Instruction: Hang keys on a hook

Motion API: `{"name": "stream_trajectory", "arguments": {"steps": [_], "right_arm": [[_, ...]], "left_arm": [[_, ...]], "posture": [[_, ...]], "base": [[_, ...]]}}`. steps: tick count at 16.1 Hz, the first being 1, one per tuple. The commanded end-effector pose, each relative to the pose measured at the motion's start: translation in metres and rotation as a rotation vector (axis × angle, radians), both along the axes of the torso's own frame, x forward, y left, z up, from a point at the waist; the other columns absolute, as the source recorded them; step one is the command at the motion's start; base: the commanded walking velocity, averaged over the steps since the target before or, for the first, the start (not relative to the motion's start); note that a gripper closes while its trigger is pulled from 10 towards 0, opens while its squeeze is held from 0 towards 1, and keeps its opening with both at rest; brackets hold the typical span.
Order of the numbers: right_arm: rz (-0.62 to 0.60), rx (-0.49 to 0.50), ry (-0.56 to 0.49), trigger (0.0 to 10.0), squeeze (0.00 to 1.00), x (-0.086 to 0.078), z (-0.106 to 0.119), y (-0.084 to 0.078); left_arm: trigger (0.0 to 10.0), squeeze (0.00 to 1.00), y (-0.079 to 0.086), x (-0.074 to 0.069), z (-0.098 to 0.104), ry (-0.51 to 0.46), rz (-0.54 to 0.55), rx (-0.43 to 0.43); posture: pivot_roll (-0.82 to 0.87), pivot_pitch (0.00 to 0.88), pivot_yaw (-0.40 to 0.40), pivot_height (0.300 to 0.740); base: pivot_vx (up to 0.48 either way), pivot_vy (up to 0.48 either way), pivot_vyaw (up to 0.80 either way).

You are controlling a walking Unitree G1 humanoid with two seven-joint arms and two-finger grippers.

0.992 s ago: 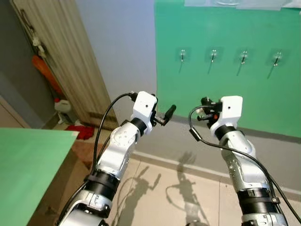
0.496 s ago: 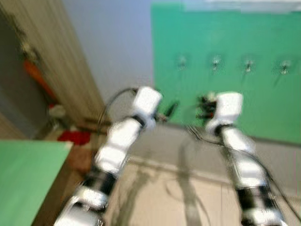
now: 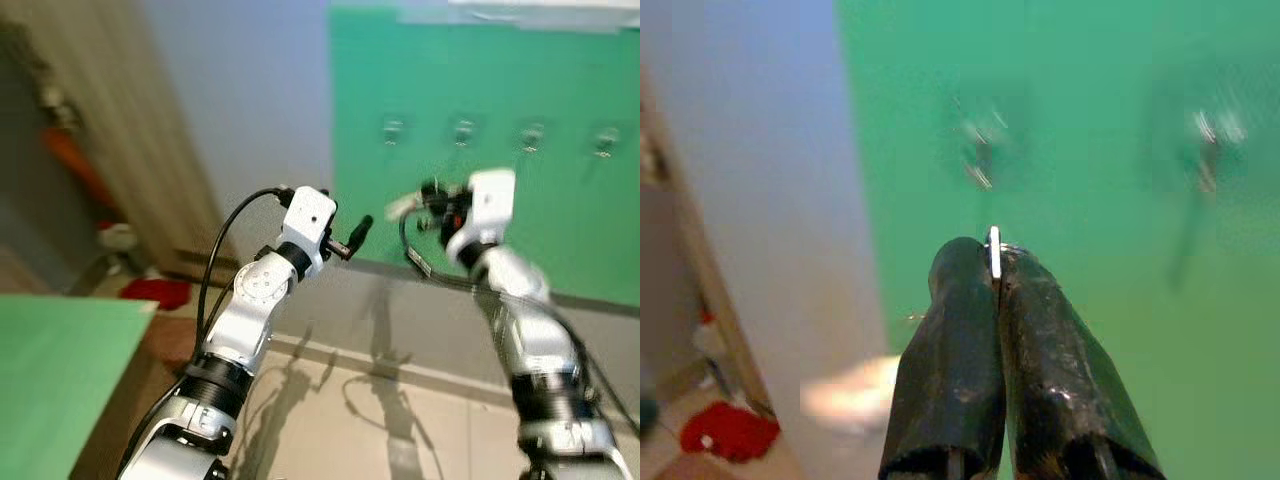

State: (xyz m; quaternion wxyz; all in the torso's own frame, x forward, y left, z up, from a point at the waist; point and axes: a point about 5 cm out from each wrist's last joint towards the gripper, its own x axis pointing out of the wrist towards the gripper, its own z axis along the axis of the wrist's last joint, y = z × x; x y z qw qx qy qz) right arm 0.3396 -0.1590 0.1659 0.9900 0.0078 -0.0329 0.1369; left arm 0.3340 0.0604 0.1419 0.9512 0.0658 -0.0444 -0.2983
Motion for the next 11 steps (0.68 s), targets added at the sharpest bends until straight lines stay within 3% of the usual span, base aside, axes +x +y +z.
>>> {"name": "stream_trajectory", "arguments": {"steps": [1,5,11], "right_arm": [[-0.024,0.026,0.005,0.0,0.0,0.008,0.006,-0.006],[-0.076,0.051,-0.036,0.0,0.0,0.016,0.02,-0.014],[-0.066,0.053,-0.024,0.0,0.0,0.012,0.013,-0.014]], "left_arm": [[10.0,0.0,-0.003,0.0,0.001,-0.008,-0.01,0.013],[10.0,0.0,-0.006,-0.002,0.002,-0.018,-0.027,0.012],[10.0,0.0,-0.01,-0.006,0.002,-0.017,-0.062,0.013]], "posture": [[-0.12,0.0,0.106,0.731],[-0.11,0.0,0.1,0.731],[-0.12,0.0,0.107,0.731]], "base": [[0.0,0.0,0.0],[0.0,0.0,0.0],[0.284,-0.383,0.0]]}}
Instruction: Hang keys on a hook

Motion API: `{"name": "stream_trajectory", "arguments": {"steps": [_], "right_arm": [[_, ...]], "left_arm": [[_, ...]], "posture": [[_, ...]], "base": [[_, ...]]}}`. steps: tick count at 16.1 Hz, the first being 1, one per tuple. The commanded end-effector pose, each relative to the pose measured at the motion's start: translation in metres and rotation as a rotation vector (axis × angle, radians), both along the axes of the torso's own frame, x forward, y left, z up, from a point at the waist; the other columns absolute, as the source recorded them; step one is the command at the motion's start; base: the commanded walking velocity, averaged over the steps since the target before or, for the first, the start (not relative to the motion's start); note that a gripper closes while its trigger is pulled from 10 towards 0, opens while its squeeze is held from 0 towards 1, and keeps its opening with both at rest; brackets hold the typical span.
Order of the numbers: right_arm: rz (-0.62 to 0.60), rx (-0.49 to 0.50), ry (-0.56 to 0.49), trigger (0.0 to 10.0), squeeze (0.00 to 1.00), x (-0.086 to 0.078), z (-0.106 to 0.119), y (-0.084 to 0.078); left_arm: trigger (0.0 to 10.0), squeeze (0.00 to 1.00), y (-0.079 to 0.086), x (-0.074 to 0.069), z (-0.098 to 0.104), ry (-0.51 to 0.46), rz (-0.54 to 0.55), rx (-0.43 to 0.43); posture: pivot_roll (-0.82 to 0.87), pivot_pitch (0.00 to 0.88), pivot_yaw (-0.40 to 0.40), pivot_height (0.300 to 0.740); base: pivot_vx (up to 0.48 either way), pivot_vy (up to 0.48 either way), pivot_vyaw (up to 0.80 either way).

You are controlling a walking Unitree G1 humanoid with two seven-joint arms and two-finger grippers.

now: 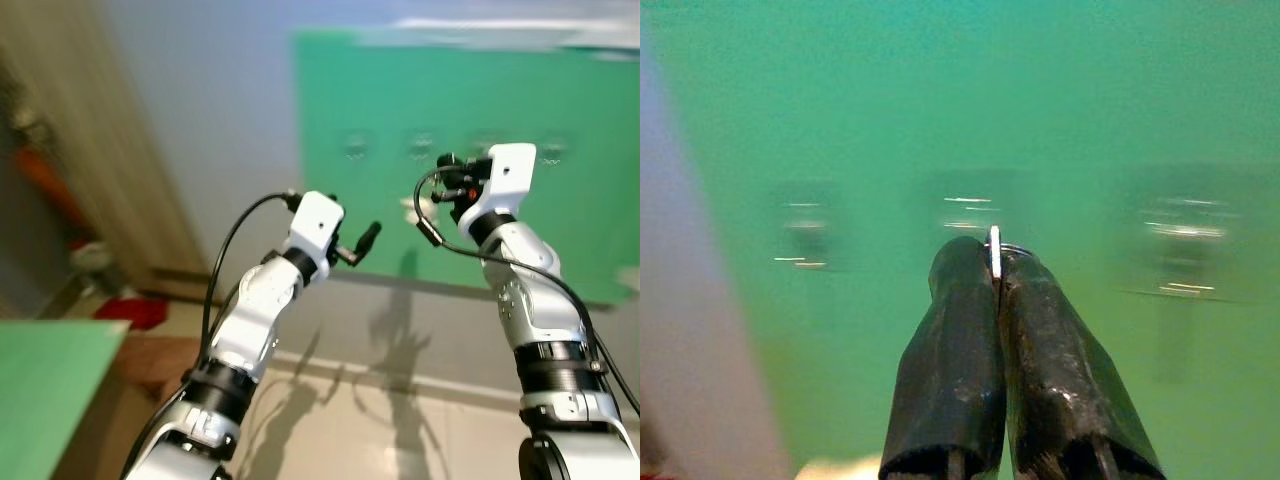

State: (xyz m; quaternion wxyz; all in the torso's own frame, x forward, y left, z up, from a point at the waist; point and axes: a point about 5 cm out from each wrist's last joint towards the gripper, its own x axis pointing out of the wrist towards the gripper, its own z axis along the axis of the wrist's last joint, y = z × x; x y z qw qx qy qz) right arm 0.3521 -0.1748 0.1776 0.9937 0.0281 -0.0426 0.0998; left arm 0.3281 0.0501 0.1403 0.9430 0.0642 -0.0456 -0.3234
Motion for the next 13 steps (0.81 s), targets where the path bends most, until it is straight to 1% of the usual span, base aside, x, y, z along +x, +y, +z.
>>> {"name": "stream_trajectory", "arguments": {"steps": [1,2,3,8,13], "right_arm": [[0.007,0.008,-0.01,0.0,0.0,-0.0008,0.0009,0.0016],[0.007,0.008,-0.009,0.0,0.0,-0.0009,0.0007,0.0015],[0.01,0.007,-0.008,0.0,0.0,-0.0017,0.0004,0.0016],[0.062,0.002,-0.008,0.0,0.0,-0.0027,0.0014,0.0099],[0.053,0.011,-0.002,0.0,0.0,0.0036,0.0083,0.0047]], "left_arm": [[10.0,0.0,-0.0007,-0.0003,0.0031,-0.019,-0.015,0.016],[10.0,0.0,-0.0008,-0.0005,0.0029,-0.019,-0.016,0.016],[10.0,0.0,0.001,-0.0004,0.0024,-0.008,-0.001,-0.009],[10.0,0.0,0.0046,0.0024,0.0039,-0.01,0.021,-0.003],[10.0,0.0,0.0033,0.0012,0.0037,-0.01,0.018,-0.004]], "posture": [[-0.12,0.0,0.107,0.731],[-0.12,0.0,0.107,0.731],[-0.12,0.0,0.106,0.731],[-0.12,0.0,0.1,0.731],[-0.12,0.0,0.092,0.731]], "base": [[0.315,-0.356,0.0],[0.315,-0.356,0.0],[0.0,0.0,0.0],[0.0,0.0,0.0],[0.0,0.0,0.0]]}}
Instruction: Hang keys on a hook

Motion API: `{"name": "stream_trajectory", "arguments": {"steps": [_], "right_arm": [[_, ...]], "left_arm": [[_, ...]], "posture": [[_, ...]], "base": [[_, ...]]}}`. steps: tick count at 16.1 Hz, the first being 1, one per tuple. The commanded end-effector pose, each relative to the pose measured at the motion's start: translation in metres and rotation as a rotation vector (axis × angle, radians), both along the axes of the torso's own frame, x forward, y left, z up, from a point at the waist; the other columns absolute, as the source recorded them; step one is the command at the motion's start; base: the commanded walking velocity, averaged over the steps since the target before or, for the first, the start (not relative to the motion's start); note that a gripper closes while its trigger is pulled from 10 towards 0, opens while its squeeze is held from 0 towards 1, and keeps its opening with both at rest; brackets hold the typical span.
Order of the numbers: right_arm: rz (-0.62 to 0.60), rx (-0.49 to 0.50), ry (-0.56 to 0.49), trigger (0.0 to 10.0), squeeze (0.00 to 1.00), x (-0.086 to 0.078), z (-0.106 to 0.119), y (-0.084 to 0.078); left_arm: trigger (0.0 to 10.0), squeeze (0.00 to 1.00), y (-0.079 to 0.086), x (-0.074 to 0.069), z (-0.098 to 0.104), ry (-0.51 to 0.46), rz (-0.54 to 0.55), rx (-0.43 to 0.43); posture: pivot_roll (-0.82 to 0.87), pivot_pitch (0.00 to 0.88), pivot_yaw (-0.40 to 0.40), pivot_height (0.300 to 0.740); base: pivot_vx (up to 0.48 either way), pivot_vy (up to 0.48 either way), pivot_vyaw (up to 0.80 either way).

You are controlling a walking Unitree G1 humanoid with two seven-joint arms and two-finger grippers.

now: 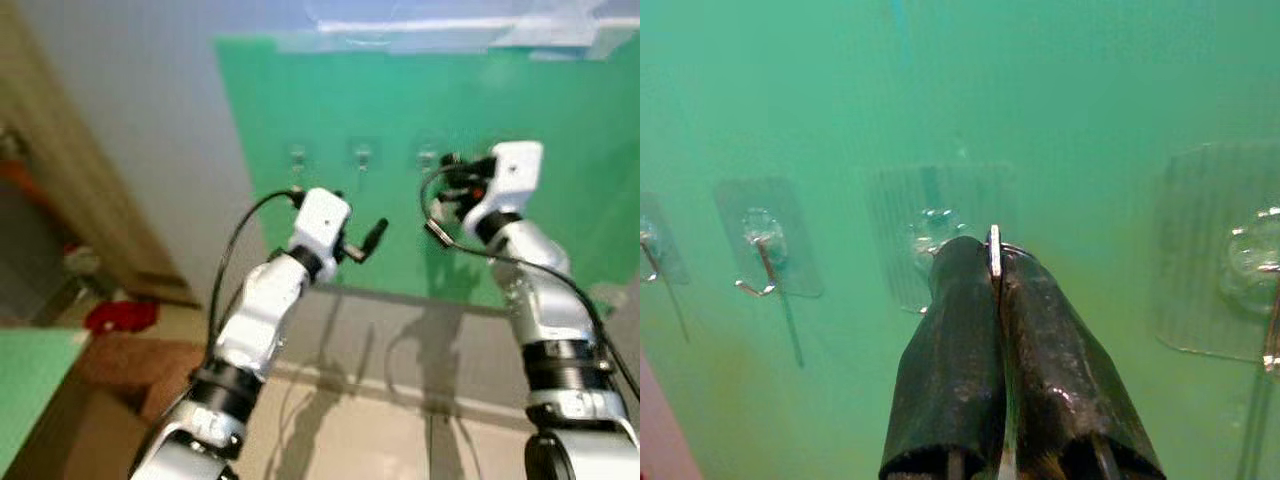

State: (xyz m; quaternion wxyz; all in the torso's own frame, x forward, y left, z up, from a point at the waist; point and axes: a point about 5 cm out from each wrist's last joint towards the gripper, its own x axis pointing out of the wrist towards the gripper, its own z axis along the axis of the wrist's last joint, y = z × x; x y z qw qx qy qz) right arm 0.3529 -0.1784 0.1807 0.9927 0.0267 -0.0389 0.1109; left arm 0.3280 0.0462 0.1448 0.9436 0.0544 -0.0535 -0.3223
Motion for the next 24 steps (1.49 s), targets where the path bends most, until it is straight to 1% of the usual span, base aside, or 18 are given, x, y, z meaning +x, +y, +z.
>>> {"name": "stream_trajectory", "arguments": {"steps": [1,5,9,13,15,19,24], "right_arm": [[0.036,0.018,-0.008,0.0,0.0,0.004,0.007,0.008],[0.058,0.012,-0.013,0.0,0.0,0.01,0.013,0.01],[0.075,0.006,-0.014,0.0,0.0,0.011,0.013,0.012],[0.057,-0.003,-0.023,0.0,0.0,0.012,0.014,0.007],[0.053,0.0,-0.024,0.0,0.0,0.011,0.014,0.005],[0.093,0.001,-0.046,0.0,0.0,0.004,0.018,0.008],[0.111,0.012,-0.089,0.0,0.0,0.001,0.031,0.01]], "left_arm": [[10.0,0.0,0.007,0.001,-0.001,-0.002,0.016,0.021],[10.0,0.0,0.005,0.0,-0.002,-0.002,0.011,0.024],[10.0,0.0,0.005,-0.001,-0.003,-0.002,0.01,0.027],[10.0,0.0,0.005,-0.001,-0.003,-0.001,0.006,0.031],[10.0,0.0,0.005,0.0,-0.003,0.0,0.005,0.034],[10.0,0.0,0.005,0.0,-0.003,-0.001,0.003,0.038],[10.0,0.0,0.004,0.001,-0.003,0.0,-0.003,0.041]], "posture": [[-0.12,0.0,0.091,0.731],[-0.12,0.0,0.086,0.731],[-0.11,0.0,0.084,0.731],[-0.12,0.0,0.084,0.731],[-0.12,0.0,0.083,0.731],[-0.12,0.0,0.086,0.731],[-0.13,0.0,0.09,0.731]], "base": [[0.0,0.0,0.0],[0.0,0.0,0.0],[0.0,0.0,0.0],[0.0,0.0,0.0],[0.0,0.0,0.0],[0.0,0.0,0.0],[0.0,0.0,0.0]]}}
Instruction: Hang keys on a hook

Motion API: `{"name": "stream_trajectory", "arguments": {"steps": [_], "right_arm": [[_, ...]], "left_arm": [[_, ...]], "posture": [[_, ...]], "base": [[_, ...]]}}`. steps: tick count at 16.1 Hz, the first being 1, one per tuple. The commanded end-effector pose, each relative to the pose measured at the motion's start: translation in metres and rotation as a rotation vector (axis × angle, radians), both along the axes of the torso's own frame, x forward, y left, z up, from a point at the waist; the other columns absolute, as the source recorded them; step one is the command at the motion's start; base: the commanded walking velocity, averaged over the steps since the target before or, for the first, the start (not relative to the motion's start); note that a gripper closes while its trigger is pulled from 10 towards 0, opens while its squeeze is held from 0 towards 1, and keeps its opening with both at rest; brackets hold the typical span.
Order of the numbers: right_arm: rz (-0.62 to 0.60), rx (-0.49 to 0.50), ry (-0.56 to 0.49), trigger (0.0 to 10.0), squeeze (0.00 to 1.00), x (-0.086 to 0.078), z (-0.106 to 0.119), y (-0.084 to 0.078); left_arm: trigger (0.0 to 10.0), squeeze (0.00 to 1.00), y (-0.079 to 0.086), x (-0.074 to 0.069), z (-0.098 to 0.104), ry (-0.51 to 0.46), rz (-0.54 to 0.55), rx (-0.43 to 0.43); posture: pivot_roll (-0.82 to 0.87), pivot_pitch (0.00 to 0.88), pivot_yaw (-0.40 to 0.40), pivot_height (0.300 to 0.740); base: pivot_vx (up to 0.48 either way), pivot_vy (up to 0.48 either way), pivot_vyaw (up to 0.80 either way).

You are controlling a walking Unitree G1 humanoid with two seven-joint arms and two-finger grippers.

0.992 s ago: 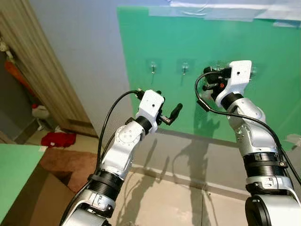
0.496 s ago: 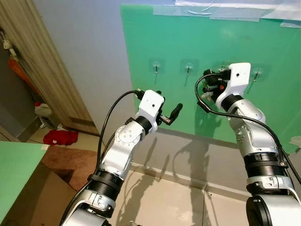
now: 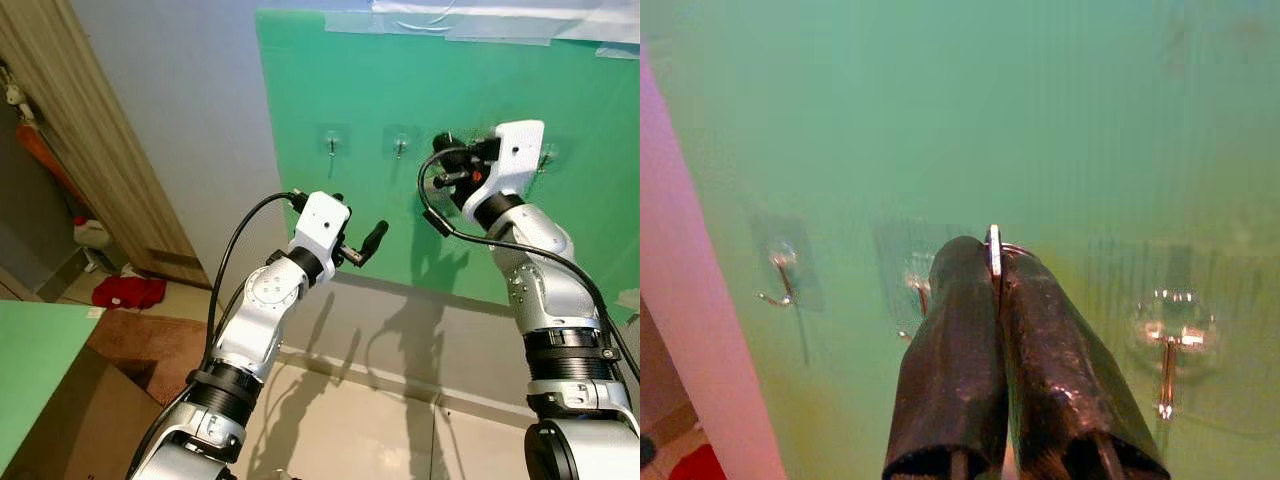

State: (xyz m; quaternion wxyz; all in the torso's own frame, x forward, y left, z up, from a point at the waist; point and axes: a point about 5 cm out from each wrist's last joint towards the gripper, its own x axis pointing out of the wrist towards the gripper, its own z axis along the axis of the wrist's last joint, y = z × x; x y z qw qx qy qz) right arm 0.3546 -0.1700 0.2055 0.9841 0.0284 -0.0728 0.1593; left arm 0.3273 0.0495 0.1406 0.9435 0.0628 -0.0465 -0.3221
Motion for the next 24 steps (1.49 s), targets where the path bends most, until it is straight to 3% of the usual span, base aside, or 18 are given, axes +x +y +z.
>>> {"name": "stream_trajectory", "arguments": {"steps": [1,13,20,24], "right_arm": [[0.014,0.005,-0.018,0.0,0.0,-0.002,0.007,-0.001],[-0.087,0.058,-0.003,0.0,0.0,-0.008,0.003,-0.021],[-0.141,0.026,-0.011,0.0,0.0,0.002,0.004,-0.032],[-0.134,0.024,-0.022,0.0,0.0,0.007,0.008,-0.03]], "left_arm": [[10.0,0.0,0.0,0.001,0.0,-0.007,-0.007,0.022],[10.0,0.0,-0.003,0.001,0.0,-0.003,-0.029,0.032],[10.0,0.0,-0.004,0.002,0.001,-0.01,-0.031,0.03],[10.0,0.0,-0.004,0.003,0.002,-0.015,-0.028,0.032]], "posture": [[-0.13,0.0,0.091,0.731],[-0.14,0.0,0.103,0.731],[-0.14,0.0,0.104,0.731],[-0.14,0.0,0.099,0.731]], "base": [[0.0,0.0,0.0],[0.0,0.0,0.0],[0.0,0.0,0.0],[0.0,0.0,0.0]]}}
